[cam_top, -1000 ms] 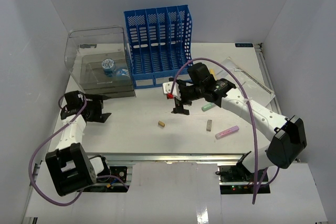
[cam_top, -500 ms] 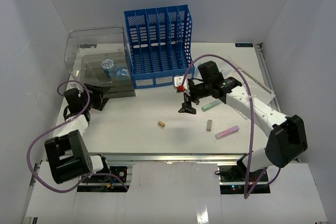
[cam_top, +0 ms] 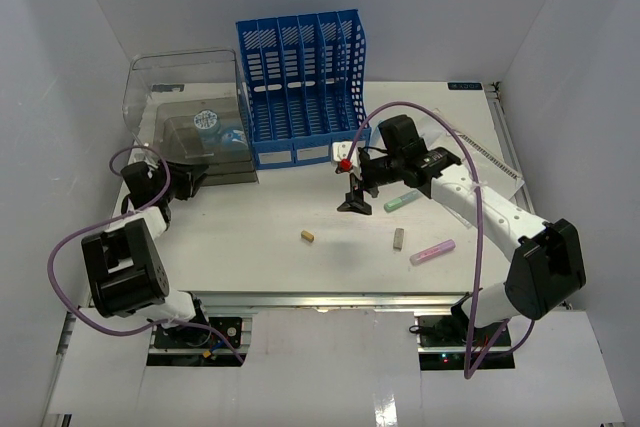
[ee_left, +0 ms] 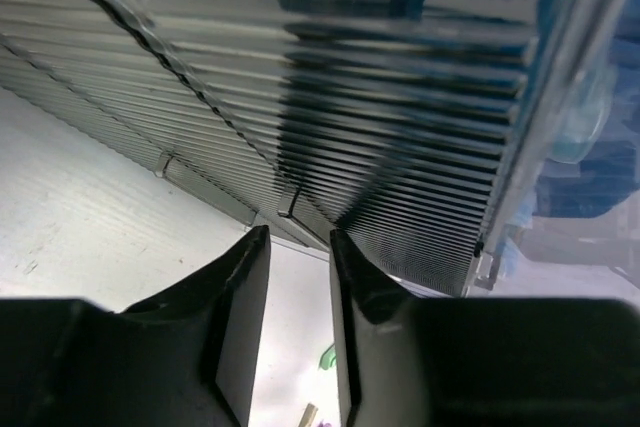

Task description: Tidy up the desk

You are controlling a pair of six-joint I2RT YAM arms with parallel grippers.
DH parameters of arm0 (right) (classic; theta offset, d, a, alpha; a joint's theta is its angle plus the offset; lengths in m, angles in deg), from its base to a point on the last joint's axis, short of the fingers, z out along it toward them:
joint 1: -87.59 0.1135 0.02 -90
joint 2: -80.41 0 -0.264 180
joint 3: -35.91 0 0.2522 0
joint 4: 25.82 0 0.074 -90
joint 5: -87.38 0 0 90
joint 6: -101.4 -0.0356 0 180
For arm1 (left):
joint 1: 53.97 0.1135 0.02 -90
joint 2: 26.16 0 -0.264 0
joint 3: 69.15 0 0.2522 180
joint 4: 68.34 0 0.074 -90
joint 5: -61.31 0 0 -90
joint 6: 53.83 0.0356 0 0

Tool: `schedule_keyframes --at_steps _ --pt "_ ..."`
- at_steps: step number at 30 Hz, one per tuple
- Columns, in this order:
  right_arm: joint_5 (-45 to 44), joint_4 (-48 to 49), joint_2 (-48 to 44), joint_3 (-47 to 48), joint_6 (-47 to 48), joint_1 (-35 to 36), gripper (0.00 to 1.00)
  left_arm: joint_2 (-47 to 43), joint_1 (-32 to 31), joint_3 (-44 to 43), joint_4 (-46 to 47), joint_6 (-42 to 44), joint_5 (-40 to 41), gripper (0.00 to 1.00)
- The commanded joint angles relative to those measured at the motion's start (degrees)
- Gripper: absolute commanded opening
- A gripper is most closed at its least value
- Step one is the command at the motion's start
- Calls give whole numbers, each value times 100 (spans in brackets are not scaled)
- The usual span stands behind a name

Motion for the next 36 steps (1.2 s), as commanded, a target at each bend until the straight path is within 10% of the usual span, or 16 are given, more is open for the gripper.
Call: schedule_keyframes --at_steps 1,12,29,31,34,36 --pt "36 220 -57 -141 -111 -34 100 227 4 -176 396 107 -23 37" --pt "-225 245 -390 -518 -149 -118 100 214 208 157 778 137 -492 2" --pt "-517 599 -1083 -1515 -456 -359 100 -2795 346 1614 -1250 467 -531 0" --pt "-572 598 -1162 -1597 -463 -389 100 -2888 356 1581 -1406 512 -502 11" --pt "-662 589 -1297 -1685 -539 -421 100 -2816 347 1240 -1818 748 -354 61" --pt "-750 579 -1354 -1703 -628 -443 97 -2763 356 1052 -2183 955 -346 75"
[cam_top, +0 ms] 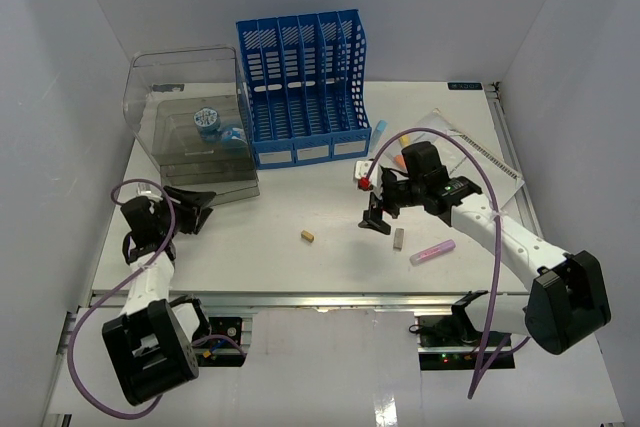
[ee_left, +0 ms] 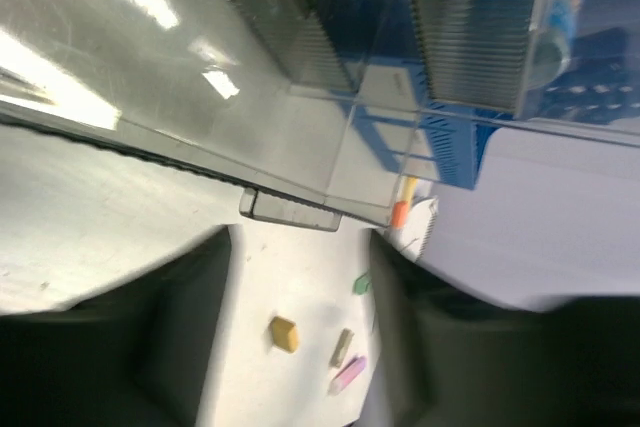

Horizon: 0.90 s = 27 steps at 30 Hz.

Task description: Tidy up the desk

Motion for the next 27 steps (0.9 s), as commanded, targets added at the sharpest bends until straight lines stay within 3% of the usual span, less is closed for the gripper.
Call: schedule_keyframes --at_steps 1,5,10,15,20,27 --pt "-212 98 -272 -57 -271 -81 96 -12 31 -564 -905 571 107 77" --pt "-263 14 -372 -89 -551 -366 90 -356 31 -968 -1532 1176 136 81" --pt "247 -262 -438 -87 -838 -1067 90 -1071 -25 -1224 -2269 1736 33 82" --pt "760 -540 -608 -289 -952 -1653 90 -1632 -340 -973 -2325 1497 -220 90" --pt "1062 -541 -1137 -703 -834 -2293 90 -2237 -954 -987 -2284 906 -26 91" --pt "1714 -504 -1296 -1138 -764 -2905 90 -2045 -2602 -1643 -2358 500 718 98"
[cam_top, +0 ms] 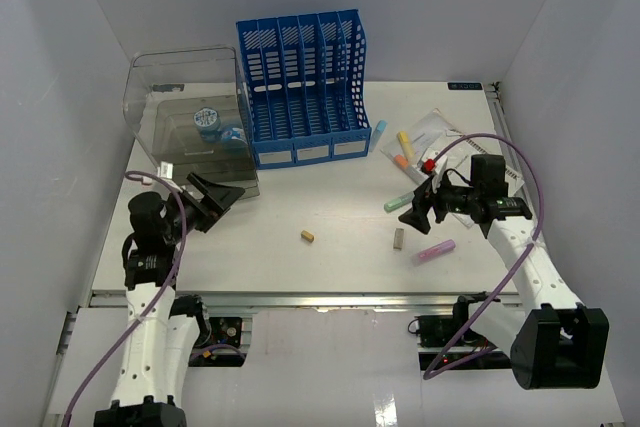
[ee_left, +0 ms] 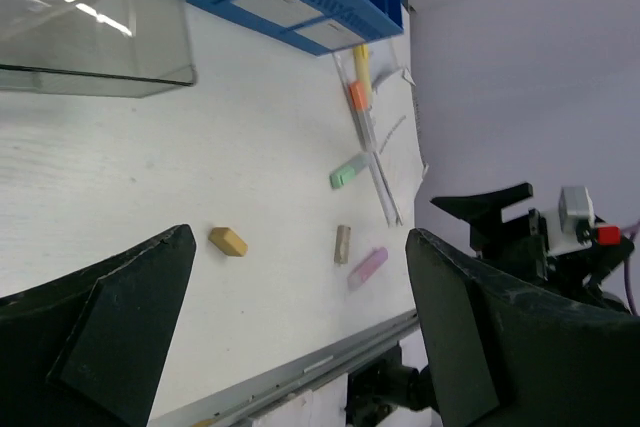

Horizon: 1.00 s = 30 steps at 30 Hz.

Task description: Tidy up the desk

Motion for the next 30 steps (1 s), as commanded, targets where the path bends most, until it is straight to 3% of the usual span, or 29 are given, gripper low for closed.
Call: schedule_keyframes --at_steps 1,5,10,12,21,30 --pt "656 -28 -109 -197 51 -274 90 226 -1055 -558 -101 -299 759 98" --pt "818 -19 -244 -253 33 -323 90 823 -2452 -819 -103 -452 1712 98" --pt "768 -18 -375 -277 -8 -483 90 2178 -4637 -1391 -212 -477 3637 98" --pt "733 -17 -406 -276 -11 -485 90 2518 -5047 -1574 -289 -553 4069 98" --pt "648 1 -460 -270 -78 -493 90 3184 -5666 -1953 -1011 -1074 5198 98" --pt "536 208 -610 -365 -265 -501 90 3898 -5745 -2254 -2252 -1830 5588 98"
